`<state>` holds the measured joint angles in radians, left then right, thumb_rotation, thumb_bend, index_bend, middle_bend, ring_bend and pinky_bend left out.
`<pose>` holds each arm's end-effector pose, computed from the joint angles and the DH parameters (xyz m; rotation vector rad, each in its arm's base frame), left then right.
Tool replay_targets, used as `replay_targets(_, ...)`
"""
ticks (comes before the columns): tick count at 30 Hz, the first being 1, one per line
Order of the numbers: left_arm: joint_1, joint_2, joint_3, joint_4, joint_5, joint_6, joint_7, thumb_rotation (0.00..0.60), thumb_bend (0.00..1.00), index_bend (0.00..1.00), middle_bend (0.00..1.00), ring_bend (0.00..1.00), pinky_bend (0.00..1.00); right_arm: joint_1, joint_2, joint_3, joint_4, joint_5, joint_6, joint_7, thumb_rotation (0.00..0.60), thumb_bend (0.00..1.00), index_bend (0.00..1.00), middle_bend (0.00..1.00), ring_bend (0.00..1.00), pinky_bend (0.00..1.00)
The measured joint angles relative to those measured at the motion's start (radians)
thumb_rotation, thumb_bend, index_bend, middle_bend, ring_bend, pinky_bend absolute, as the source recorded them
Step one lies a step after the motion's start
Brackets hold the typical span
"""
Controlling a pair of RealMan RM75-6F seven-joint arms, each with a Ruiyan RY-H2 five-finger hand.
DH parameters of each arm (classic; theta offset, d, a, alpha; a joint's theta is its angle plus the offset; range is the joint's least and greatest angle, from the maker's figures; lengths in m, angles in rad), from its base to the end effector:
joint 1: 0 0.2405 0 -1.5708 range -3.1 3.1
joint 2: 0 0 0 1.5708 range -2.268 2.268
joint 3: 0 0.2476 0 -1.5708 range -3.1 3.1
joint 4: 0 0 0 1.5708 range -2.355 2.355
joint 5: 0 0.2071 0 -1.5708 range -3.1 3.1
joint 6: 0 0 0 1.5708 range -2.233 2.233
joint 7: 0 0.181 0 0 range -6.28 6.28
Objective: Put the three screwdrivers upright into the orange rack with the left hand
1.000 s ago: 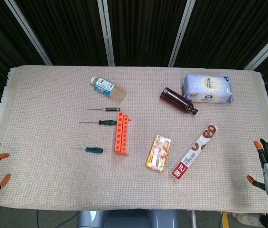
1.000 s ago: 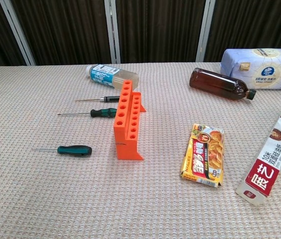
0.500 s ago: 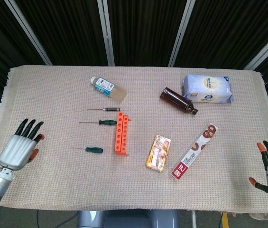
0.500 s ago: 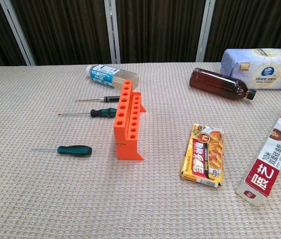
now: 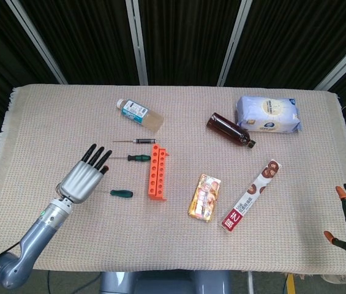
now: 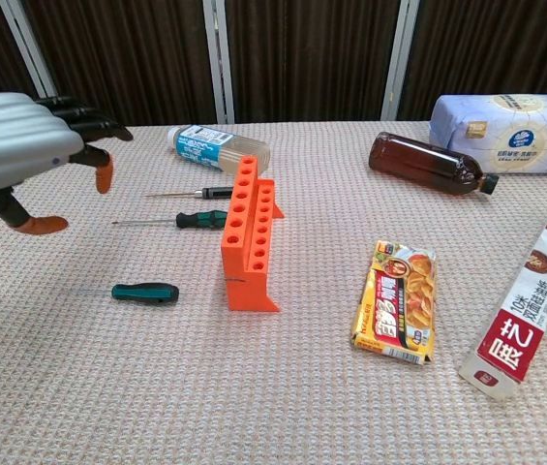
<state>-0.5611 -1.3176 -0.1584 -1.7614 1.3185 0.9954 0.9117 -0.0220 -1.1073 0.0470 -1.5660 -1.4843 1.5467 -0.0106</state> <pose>-0.1424 0.3182 0.0261 -2.0122 -0.3054 -0.6179 -0.3311 -0.1828 0.1773 1.2985 -0.8752 0.8024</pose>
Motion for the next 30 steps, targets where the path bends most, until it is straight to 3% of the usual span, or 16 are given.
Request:
replay_targets(12, -0.043, -0.173, 0.04, 0.072, -0.102, 0.008, 0.077, 0.6, 0.27, 0.38, 0.03, 0.0, 0.0, -0.004, 0.006, -0.001, 0.007, 0.0, -0.002, 0.022, 0.6, 0.0, 0.03, 0.0, 0.0, 0.0)
replay_targets(20, -0.073, -0.308, 0.044, 0.134, -0.237, 0.039, 0.146, 0.6, 0.29, 0.37, 0.01, 0.0, 0.0, -0.001, 0.012, -0.004, 0.015, -0.001, -0.017, 0.053, 0.6, 0.0, 0.03, 0.0, 0.0, 0.0)
replay_targets(30, -0.114, -0.38, 0.059, 0.192, -0.294, 0.073, 0.188, 0.6, 0.32, 0.37, 0.01, 0.0, 0.0, -0.011, 0.015, -0.006, 0.028, 0.008, -0.017, 0.076, 0.6, 0.0, 0.03, 0.0, 0.0, 0.0)
